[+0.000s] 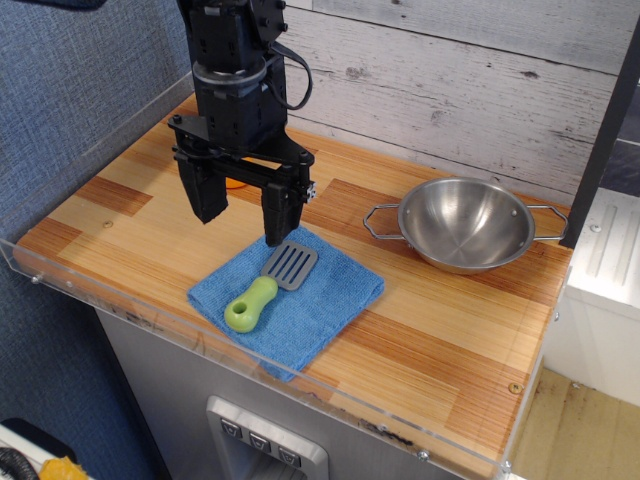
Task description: Move the orange container with green lid and place it on the kadai.
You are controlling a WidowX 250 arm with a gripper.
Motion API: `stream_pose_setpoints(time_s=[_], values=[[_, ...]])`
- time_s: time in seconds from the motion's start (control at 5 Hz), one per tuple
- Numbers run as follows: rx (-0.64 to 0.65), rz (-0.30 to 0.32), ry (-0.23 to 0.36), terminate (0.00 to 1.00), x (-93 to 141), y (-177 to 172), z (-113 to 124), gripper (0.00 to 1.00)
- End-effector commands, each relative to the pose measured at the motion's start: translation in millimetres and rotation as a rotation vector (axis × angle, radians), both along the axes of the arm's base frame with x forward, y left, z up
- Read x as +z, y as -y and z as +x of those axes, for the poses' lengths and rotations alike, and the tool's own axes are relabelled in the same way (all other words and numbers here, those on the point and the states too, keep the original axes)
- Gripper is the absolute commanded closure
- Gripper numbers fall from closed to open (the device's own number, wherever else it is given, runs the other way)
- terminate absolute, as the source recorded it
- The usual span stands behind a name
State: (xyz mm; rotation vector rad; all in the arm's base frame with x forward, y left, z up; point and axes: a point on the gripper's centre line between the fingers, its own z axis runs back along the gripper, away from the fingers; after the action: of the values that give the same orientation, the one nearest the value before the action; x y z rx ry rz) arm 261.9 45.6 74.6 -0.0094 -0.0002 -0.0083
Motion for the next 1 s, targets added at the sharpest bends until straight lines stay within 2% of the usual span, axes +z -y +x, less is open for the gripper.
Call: stream_pose_setpoints(time_s=[0.0, 0.4, 0.6, 0.8], values=[[0.000, 0.000, 0.000, 0.00, 0, 0, 0, 0.00], [0.051, -0.011, 0.075, 0.00, 15, -36, 34, 0.00], [0.084, 0.006, 0.114, 0.00, 16, -60, 46, 0.00], [0.108, 0.001, 0.177, 0.00, 15, -84, 59, 0.00]])
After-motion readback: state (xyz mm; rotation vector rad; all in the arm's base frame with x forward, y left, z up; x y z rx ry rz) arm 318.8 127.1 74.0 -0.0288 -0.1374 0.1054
